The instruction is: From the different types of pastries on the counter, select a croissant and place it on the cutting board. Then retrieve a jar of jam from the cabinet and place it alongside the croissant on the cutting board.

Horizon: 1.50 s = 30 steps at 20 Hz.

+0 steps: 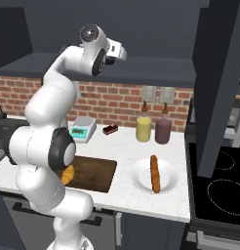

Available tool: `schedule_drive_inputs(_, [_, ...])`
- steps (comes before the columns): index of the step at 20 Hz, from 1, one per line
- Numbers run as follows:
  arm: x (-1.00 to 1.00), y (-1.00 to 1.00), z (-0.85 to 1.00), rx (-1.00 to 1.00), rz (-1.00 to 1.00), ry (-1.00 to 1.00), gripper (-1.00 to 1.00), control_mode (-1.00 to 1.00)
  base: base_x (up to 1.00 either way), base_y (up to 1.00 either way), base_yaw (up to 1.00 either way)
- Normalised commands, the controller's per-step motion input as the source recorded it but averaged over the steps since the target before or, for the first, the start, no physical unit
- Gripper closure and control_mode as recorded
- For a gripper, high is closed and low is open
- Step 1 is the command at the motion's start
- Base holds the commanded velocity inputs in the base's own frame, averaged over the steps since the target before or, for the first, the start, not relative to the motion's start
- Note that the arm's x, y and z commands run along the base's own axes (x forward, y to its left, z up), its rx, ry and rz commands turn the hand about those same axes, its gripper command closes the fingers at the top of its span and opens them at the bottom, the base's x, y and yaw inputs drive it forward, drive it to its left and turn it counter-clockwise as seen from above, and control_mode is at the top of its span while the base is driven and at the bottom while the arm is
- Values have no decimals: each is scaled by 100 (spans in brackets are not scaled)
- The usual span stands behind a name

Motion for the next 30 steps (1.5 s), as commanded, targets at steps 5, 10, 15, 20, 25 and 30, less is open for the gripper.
schedule_drive_inputs(5, [-66,0,2,0,13,-16,100,-100,0,0,0])
schedule_drive_inputs(10, [-79,0,14,0,7,-9,100,-100,0,0,0])
schedule_drive_inputs(15, [-78,0,30,0,3,0,100,-100,0,0,0])
schedule_drive_inputs(20, [-80,0,42,0,2,0,100,-100,0,0,0])
schedule_drive_inputs(25, [-88,0,15,0,4,-2,100,-100,0,0,0])
schedule_drive_inputs(30, [-82,0,2,0,7,-3,100,-100,0,0,0])
